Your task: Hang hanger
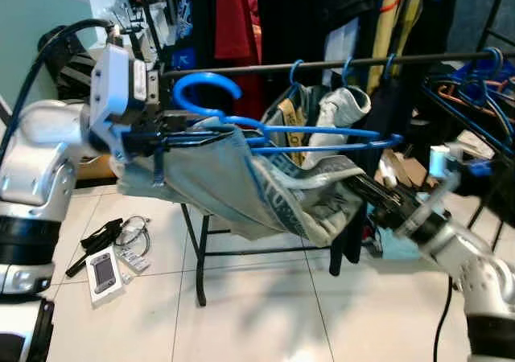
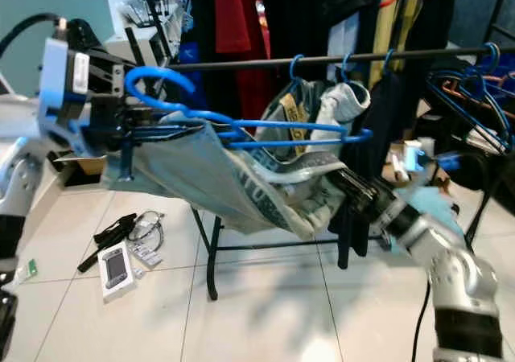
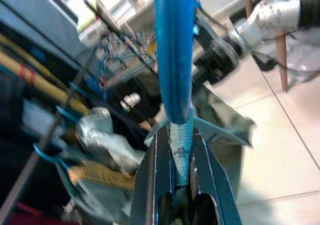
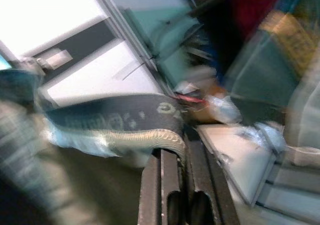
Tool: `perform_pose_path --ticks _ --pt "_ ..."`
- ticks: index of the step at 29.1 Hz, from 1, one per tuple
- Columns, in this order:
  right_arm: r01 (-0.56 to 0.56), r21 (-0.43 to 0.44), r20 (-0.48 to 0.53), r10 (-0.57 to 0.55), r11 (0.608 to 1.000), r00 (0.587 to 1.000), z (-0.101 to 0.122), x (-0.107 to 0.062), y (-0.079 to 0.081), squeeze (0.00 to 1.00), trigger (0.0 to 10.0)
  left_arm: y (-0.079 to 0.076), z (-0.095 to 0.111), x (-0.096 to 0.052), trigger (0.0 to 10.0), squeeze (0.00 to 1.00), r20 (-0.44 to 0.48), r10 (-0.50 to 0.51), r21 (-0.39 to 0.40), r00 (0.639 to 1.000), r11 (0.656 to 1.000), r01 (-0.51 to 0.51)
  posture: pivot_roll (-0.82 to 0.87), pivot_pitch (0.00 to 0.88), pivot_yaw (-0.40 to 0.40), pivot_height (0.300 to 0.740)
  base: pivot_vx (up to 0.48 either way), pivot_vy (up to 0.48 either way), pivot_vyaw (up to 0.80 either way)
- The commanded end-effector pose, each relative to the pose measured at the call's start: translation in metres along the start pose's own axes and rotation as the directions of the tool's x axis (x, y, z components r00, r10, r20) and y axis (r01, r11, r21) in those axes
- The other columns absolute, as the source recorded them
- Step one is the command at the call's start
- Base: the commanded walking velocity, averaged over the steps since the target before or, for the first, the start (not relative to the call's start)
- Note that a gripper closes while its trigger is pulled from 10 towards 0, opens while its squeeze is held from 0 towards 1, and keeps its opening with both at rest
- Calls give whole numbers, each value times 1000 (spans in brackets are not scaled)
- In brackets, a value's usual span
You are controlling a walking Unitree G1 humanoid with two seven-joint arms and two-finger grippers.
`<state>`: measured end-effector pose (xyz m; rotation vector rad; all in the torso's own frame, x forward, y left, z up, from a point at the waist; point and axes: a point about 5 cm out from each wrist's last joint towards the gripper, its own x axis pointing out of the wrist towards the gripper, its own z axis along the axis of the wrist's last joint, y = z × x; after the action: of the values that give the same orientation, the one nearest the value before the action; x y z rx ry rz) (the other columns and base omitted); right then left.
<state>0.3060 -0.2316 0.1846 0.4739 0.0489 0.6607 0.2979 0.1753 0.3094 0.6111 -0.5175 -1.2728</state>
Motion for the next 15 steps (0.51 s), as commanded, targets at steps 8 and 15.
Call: perform_pose_path --ticks 8,15 --pt "122 28 -49 -120 992 992 -6 9 -11 0 0 -23 -16 9 10000 0 -63 -51 -7 997 999 51 -62 0 68 740 0 0 0" --pt "160 47 -40 -158 986 987 -1 13 -14 0 0 -31 -32 21 10000 0 -159 -33 31 987 999 39 -62 0 68 740 0 0 0"
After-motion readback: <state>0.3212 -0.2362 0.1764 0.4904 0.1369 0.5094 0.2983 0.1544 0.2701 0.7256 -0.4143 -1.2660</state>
